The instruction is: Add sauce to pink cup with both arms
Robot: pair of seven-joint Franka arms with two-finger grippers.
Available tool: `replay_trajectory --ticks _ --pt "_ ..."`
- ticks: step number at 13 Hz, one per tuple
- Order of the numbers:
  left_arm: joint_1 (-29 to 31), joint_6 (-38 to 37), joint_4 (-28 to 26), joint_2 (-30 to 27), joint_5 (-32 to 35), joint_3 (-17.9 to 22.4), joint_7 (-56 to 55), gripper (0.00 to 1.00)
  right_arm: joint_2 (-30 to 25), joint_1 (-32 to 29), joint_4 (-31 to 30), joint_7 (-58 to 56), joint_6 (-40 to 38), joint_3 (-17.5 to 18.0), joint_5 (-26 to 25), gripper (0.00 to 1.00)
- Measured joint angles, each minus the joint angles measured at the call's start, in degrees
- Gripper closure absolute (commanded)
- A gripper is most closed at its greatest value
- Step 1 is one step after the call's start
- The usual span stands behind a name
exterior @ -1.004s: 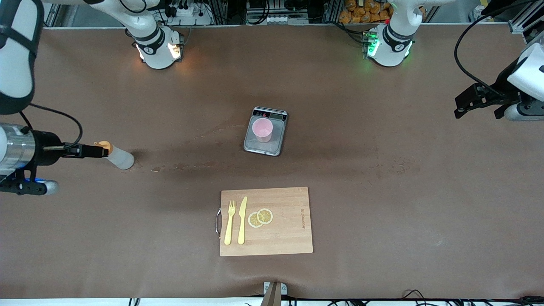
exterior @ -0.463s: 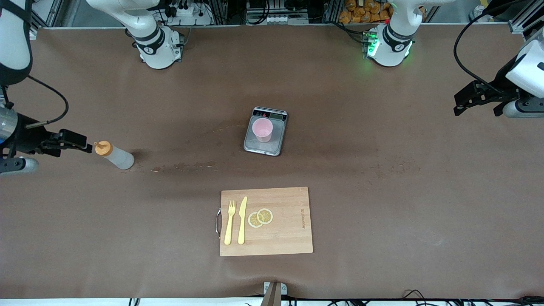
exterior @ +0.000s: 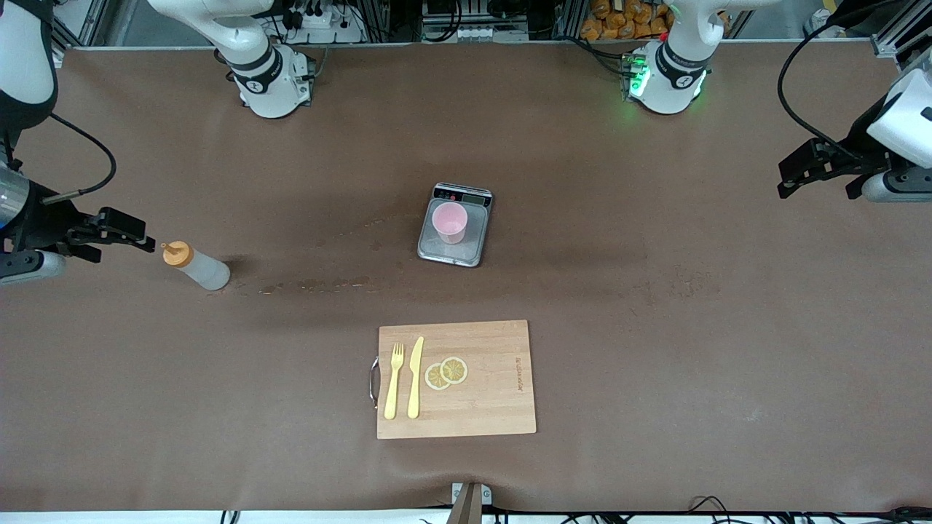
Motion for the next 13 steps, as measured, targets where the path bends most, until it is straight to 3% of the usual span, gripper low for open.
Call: replay_trajectory --ticks 4,7,10,13 --pt "0.00 0.00 0.00 0.01 0.00 0.01 0.46 0.00 -3.57 0.34 -6.04 -0.55 4.69 0.50 -1.15 0.00" --pt "0.00 0.00 0.00 0.02 0.00 0.03 0.69 0.00 -4.73 0.68 -3.73 0.06 3.84 0.61 -4.78 0.00" --pt "0.02 0.00 -0.01 0.07 0.00 0.05 0.70 0.00 -4.79 1.29 -1.46 0.25 3.65 0.82 -11.83 0.00" --pt "0.02 0.04 -0.01 0.25 0.00 0.06 0.76 0.00 -4.76 1.37 -1.26 0.47 3.65 0.56 -13.01 0.00"
